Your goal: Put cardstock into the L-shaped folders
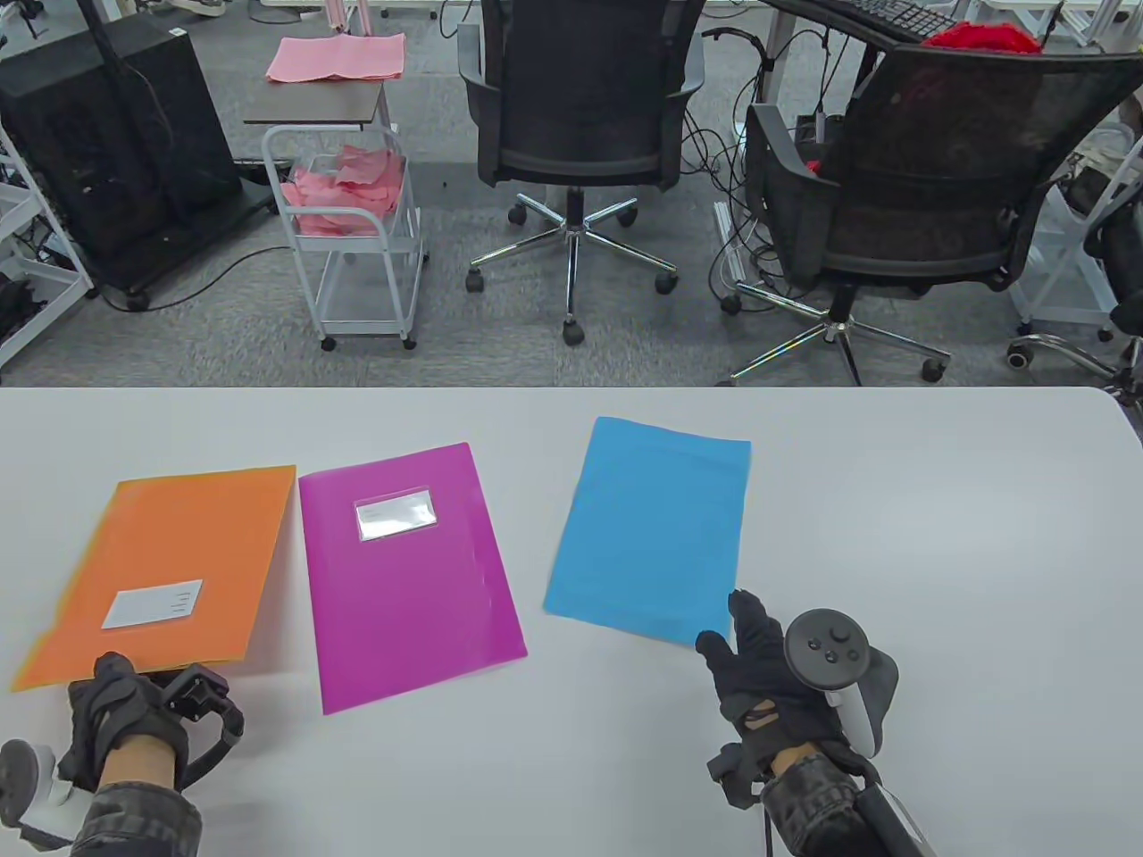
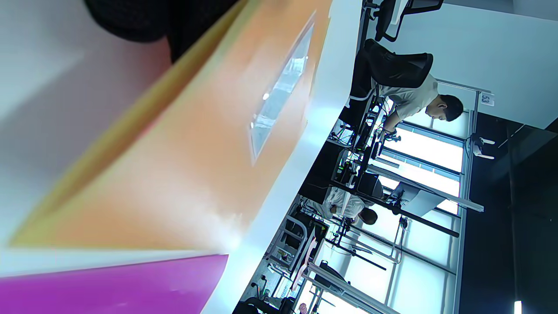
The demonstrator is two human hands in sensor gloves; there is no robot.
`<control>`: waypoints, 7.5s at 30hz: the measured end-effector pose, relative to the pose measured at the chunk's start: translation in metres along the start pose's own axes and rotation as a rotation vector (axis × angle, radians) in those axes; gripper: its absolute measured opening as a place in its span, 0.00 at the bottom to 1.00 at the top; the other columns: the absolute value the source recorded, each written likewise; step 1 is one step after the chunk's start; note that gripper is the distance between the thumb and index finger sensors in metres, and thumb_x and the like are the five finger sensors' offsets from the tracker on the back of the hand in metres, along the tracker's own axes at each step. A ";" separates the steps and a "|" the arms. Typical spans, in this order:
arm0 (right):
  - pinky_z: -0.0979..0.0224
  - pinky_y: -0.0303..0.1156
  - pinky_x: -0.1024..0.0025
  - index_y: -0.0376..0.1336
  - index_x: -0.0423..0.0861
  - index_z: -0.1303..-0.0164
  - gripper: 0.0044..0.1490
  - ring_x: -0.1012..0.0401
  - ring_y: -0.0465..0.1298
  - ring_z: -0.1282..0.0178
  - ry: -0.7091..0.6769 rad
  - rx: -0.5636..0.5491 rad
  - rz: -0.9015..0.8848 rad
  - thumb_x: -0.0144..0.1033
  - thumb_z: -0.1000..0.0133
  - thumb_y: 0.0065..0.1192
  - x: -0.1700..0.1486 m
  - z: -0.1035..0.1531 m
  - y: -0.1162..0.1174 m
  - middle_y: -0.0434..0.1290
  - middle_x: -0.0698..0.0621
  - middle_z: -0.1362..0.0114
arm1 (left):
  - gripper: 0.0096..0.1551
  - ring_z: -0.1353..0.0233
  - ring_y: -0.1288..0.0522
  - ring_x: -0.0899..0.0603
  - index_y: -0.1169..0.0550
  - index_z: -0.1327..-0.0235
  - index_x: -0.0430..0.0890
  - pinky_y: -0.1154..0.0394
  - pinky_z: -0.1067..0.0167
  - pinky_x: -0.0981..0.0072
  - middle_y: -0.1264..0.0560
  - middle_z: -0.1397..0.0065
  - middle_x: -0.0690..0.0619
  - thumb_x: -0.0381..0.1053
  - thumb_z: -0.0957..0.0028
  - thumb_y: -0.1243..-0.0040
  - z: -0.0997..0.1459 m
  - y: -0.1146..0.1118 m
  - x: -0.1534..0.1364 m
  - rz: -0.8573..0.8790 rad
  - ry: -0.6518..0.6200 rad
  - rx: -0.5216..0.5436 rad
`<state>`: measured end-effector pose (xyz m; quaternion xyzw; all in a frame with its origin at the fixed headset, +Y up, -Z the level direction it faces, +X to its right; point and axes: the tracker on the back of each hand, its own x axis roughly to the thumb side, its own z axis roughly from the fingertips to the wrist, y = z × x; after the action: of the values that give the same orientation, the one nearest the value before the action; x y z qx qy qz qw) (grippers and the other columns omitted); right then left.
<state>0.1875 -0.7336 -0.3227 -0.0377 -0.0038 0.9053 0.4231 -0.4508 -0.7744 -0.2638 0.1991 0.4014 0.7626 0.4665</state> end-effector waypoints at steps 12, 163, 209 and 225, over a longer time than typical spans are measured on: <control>0.70 0.79 0.58 0.47 0.42 0.34 0.48 0.47 0.81 0.67 0.025 0.019 0.011 0.54 0.56 0.61 0.000 0.001 0.001 0.60 0.30 0.34 | 0.58 0.24 0.63 0.19 0.76 0.38 0.36 0.48 0.34 0.27 0.73 0.30 0.28 0.64 0.41 0.56 0.012 -0.008 0.002 -0.034 0.067 -0.046; 0.55 0.75 0.55 0.63 0.46 0.49 0.30 0.45 0.74 0.52 0.266 0.031 0.902 0.47 0.59 0.62 0.007 -0.055 0.054 0.70 0.38 0.43 | 0.29 0.33 0.22 0.35 0.25 0.36 0.51 0.21 0.44 0.43 0.24 0.30 0.46 0.61 0.46 0.49 0.141 -0.142 -0.081 -1.607 -0.892 -1.306; 0.68 0.78 0.63 0.43 0.32 0.36 0.64 0.47 0.77 0.63 0.487 0.313 0.784 0.69 0.61 0.59 -0.019 -0.003 0.033 0.61 0.27 0.48 | 0.29 0.38 0.17 0.32 0.26 0.34 0.51 0.19 0.50 0.42 0.22 0.33 0.43 0.60 0.47 0.49 0.165 -0.141 -0.091 -1.744 -1.298 -1.042; 0.70 0.78 0.63 0.51 0.41 0.34 0.47 0.49 0.78 0.66 0.183 0.429 0.382 0.52 0.57 0.62 0.002 0.001 0.060 0.62 0.28 0.52 | 0.29 0.39 0.17 0.31 0.27 0.34 0.52 0.19 0.50 0.42 0.22 0.33 0.45 0.59 0.47 0.49 0.163 -0.139 -0.086 -1.649 -1.309 -1.058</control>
<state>0.1407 -0.7707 -0.3244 -0.0290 0.2332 0.9414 0.2419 -0.2223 -0.7459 -0.2709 0.0147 -0.2735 0.0546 0.9602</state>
